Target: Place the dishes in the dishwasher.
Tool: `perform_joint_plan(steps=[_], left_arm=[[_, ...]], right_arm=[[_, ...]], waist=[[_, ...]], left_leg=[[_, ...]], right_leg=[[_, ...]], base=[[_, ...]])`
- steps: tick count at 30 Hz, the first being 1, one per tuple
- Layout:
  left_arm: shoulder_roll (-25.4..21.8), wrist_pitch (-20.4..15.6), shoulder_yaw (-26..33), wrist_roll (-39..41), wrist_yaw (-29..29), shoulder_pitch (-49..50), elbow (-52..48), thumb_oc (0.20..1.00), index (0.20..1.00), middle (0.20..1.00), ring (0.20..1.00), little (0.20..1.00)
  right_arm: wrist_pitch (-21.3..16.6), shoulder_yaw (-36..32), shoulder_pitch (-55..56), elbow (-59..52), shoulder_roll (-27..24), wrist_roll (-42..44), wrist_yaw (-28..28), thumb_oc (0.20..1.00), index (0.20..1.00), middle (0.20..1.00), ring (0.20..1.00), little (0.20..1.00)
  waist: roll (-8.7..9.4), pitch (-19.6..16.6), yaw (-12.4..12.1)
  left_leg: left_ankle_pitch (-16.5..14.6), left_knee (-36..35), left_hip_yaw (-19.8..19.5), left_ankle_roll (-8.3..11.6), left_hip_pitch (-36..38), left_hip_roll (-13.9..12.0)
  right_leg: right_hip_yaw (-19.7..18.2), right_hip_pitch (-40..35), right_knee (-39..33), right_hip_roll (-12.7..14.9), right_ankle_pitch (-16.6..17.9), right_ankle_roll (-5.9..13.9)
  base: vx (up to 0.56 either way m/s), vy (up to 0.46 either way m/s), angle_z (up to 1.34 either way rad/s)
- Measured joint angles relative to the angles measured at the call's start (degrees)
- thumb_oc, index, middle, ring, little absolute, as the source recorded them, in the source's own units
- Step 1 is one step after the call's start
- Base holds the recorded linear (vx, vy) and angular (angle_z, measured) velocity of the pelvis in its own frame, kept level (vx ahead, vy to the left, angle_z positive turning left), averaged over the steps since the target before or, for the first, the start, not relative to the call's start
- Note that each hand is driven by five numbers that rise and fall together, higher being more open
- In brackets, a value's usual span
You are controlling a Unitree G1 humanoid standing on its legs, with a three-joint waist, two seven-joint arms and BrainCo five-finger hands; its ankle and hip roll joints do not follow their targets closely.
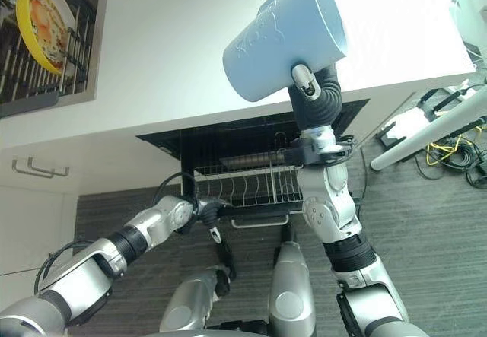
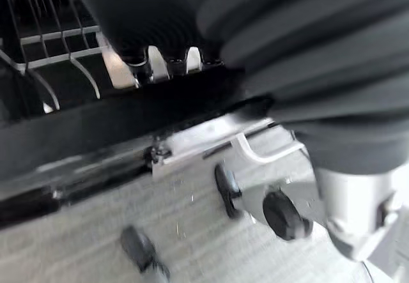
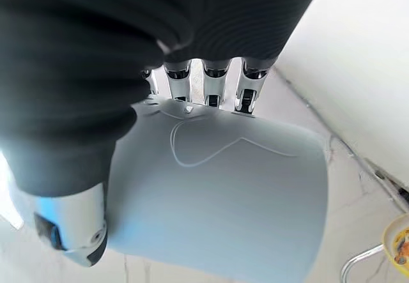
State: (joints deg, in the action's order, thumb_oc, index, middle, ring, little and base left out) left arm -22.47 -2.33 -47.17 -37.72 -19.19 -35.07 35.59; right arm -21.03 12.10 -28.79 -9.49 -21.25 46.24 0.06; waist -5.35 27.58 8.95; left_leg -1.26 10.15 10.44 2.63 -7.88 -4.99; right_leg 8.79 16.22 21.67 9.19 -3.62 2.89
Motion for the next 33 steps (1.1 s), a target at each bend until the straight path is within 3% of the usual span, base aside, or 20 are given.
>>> perform_joint_plan(steps=[4,10,19,23,29,33], left_arm=[[-2.18,2.17,0.22,-1.81,6.72,4.38,-4.54,1.000,1.000,1.000,1.000,1.000],[-2.51,2.52,4.80,-1.65,14.30,10.13,-5.84,1.000,1.000,1.000,1.000,1.000],[-7.91,1.24,7.10,-1.10,19.27,12.42,-8.78,1.000,1.000,1.000,1.000,1.000],[-8.90,0.65,7.14,-1.15,19.63,12.50,-10.03,1.000,1.000,1.000,1.000,1.000],[-8.61,0.53,7.04,-1.18,18.90,12.21,-10.90,1.000,1.000,1.000,1.000,1.000],[-7.77,0.76,7.05,-1.23,17.55,11.42,-10.87,1.000,1.000,1.000,1.000,1.000]], right_arm=[[-2.06,-6.50,4.16,-1.60,-2.98,-3.76,-0.45,0.200,0.200,0.200,0.200,0.200],[-1.84,-14.89,19.82,-2.01,-6.44,-2.70,4.68,0.200,0.200,0.200,0.200,0.200],[1.56,-14.20,29.47,7.91,-5.67,2.05,13.77,0.200,0.200,0.200,0.200,0.200],[1.37,-10.96,29.55,13.60,-4.98,1.73,15.73,0.200,0.200,0.200,0.200,0.200],[-0.62,-9.25,25.48,13.67,-4.75,1.08,14.97,0.200,0.200,0.200,0.200,0.200],[-1.28,-7.53,21.54,13.75,-4.72,1.00,12.55,0.200,0.200,0.200,0.200,0.200]], waist=[[2.09,-1.04,-0.13],[2.41,-0.96,1.38],[4.64,-0.40,4.37],[4.37,0.18,4.38],[3.21,0.79,3.90],[1.15,1.80,2.82]], left_leg=[[-0.06,0.05,0.57,-0.09,-0.05,0.01],[-0.37,0.05,1.38,-0.50,-0.09,-0.11],[-1.91,0.93,4.35,-0.74,-1.21,-0.60],[-1.80,0.88,4.21,-1.04,-1.22,-0.64],[-1.40,0.86,4.02,-0.44,-1.08,-0.59],[-1.28,0.86,2.68,-0.42,-0.93,-0.18]], right_leg=[[-0.42,0.00,-0.69,-0.06,0.37,0.12],[-0.94,0.08,-1.63,-0.38,0.93,0.37],[-3.60,2.41,-1.90,-0.61,0.87,0.97],[-3.36,2.40,-1.75,-0.60,0.96,1.08],[-2.99,2.13,-1.70,-0.56,1.51,0.73],[-1.71,1.24,-1.52,-0.13,1.41,0.68]], base=[[0.02,0.040,-0.06],[-0.01,0.015,-0.07],[-0.01,0.034,-0.16],[0.00,-0.001,0.01],[0.00,0.002,0.01],[0.01,0.004,0.15]])
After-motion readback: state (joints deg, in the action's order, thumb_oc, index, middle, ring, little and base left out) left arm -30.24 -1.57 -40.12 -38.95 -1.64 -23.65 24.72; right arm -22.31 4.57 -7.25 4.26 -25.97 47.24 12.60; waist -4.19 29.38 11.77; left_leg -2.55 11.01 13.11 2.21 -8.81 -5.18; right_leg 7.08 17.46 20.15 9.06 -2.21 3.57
